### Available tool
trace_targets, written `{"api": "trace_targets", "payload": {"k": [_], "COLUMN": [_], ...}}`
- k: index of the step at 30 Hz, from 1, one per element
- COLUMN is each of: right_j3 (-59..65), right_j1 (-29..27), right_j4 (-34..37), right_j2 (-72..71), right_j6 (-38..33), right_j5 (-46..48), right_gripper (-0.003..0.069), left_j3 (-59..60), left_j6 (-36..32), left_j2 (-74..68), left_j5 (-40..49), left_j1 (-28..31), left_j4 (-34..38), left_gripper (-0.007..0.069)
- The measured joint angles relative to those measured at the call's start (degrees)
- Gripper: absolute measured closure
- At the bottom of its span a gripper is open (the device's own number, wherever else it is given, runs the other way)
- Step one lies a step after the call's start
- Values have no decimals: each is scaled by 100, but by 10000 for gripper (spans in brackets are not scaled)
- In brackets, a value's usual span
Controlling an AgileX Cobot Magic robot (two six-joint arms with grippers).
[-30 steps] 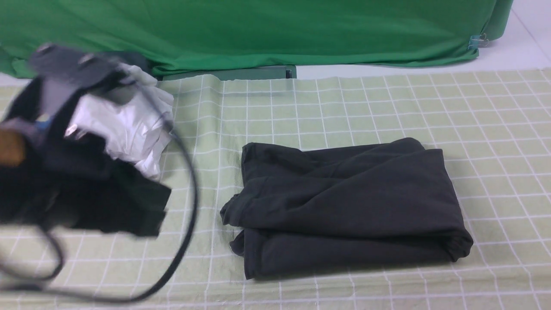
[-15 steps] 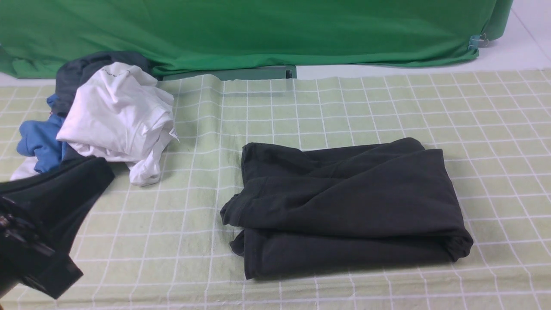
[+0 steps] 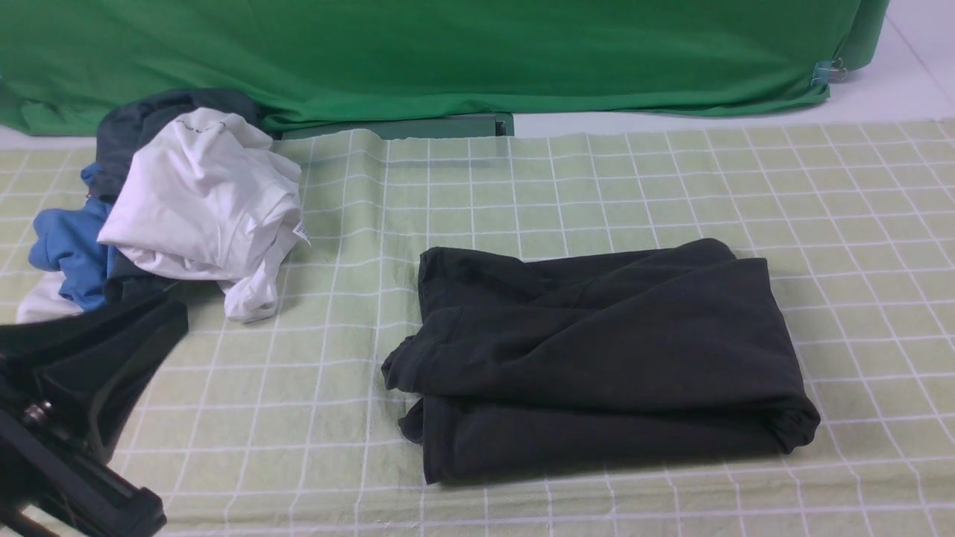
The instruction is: Fold a long-sleeved shirt over a green coffee tablecloth.
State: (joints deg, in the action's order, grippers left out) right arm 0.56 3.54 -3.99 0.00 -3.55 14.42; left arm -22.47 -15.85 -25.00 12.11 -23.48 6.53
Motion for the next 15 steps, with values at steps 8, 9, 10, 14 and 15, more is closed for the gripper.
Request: {"api": "trace_targets", "payload": {"k": [8,9,10,14,15], "right_j3": [0,0,0,0,0], "right_j1": [0,0,0,0,0], "right_j4": [0,0,0,0,0], "right_j2": [0,0,0,0,0], "right_j6": [1,1,1,1,1], "right_j5": [0,0,0,0,0], "right_gripper": [467,467,465,461,458], "left_j3": [881,909,1097,1521,1687], "left_j6": [760,824,980,1342,1461], "left_j2": [724,805,1068,1778,2022], "left_j5": [-486,-499,-575,-619,-633], "left_j1": [234,290,494,1217,1504], "left_j4": [-125,-147,-212,-367,-418], "left_gripper": [582,582,582,583,583]}}
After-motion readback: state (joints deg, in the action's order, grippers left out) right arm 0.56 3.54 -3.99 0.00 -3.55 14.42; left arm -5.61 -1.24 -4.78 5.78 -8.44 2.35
